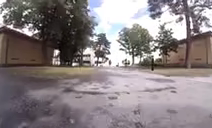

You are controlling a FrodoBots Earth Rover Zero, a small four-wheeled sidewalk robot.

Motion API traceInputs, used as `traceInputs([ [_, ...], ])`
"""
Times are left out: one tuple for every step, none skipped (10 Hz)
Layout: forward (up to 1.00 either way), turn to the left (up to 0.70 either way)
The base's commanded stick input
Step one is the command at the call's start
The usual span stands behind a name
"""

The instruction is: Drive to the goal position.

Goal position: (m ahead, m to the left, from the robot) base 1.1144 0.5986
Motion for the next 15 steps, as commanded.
traceInputs([
  [0.70,0.00],
  [0.70,-0.01],
  [0.70,-0.02],
  [0.70,-0.03],
  [0.70,-0.05],
  [0.70,-0.06],
  [0.70,-0.08],
  [0.70,-0.09],
  [0.70,-0.13],
  [0.70,-0.22],
  [0.70,-0.28],
  [0.70,-0.28],
  [0.70,-0.28],
  [0.70,-0.28],
  [0.70,-0.28],
])
